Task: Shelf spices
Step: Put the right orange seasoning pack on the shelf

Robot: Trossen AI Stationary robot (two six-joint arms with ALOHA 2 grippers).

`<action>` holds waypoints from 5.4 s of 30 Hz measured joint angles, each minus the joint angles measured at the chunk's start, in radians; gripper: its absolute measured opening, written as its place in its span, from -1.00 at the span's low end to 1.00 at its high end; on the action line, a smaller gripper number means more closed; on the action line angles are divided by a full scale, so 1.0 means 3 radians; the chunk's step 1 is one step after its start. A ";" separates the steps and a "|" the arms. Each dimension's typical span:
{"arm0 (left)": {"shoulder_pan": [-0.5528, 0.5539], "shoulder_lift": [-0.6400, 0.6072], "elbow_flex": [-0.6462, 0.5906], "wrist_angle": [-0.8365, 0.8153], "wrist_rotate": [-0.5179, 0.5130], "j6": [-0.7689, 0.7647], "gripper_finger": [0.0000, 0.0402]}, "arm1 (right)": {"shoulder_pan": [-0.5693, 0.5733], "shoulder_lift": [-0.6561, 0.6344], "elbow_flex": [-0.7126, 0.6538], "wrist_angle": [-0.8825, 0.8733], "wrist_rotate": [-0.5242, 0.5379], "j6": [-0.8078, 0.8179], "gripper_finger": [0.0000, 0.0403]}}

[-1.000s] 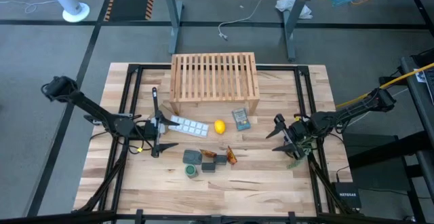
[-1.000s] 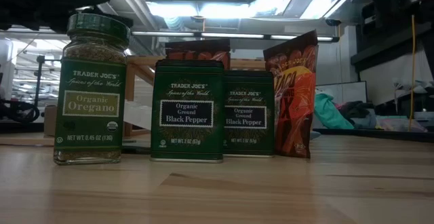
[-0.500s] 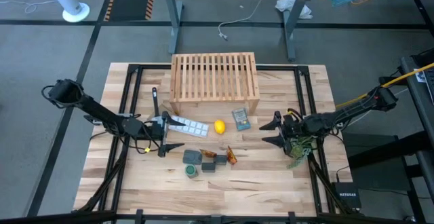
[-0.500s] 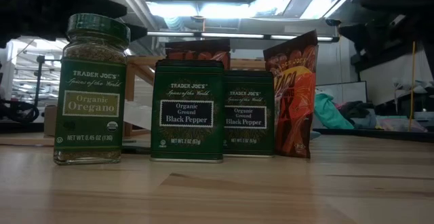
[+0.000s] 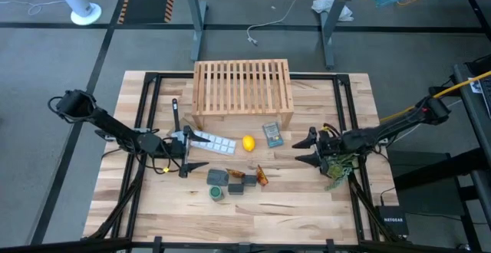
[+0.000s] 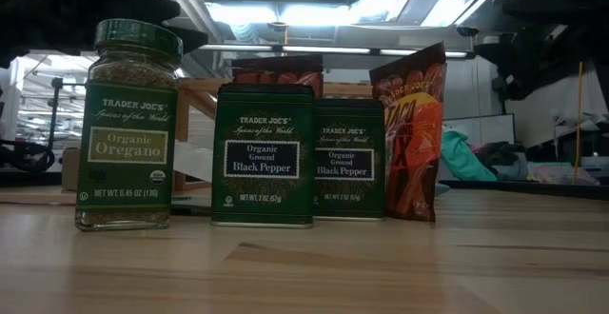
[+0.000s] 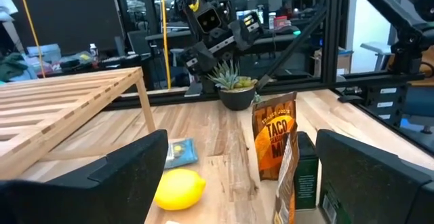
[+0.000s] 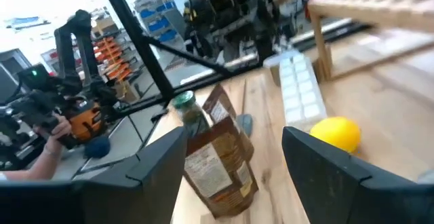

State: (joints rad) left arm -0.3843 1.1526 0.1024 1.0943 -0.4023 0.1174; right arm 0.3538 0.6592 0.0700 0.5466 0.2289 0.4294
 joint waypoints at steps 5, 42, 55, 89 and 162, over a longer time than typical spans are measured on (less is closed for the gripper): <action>0.0000 0.0000 0.0000 0.0000 0.0000 0.0074 0.83 | 0.0000 0.0500 0.0003 0.0453 0.0108 0.0102 0.24; 0.0000 0.0001 0.0000 -0.0088 -0.0004 -0.0106 0.83 | 0.0000 0.2311 0.1191 0.0737 -0.0012 -0.0252 0.24; 0.0000 0.0001 0.0000 -0.0132 -0.0003 -0.0106 0.83 | 0.0002 0.1230 0.1190 -0.0373 0.0371 -0.0425 0.24; -0.0001 0.0001 0.0000 -0.0134 -0.0003 -0.0106 0.83 | 0.1656 0.3548 0.1669 0.0363 0.2958 0.1214 0.24; 0.0000 0.0001 -0.0001 -0.0198 -0.0004 -0.0042 0.83 | 0.0825 0.2459 0.2574 -0.1039 0.3476 -0.1215 -0.96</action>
State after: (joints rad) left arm -0.3844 1.1530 0.1020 1.0348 -0.4034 0.1047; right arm 0.6015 1.3969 0.8421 0.2350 1.2718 0.0648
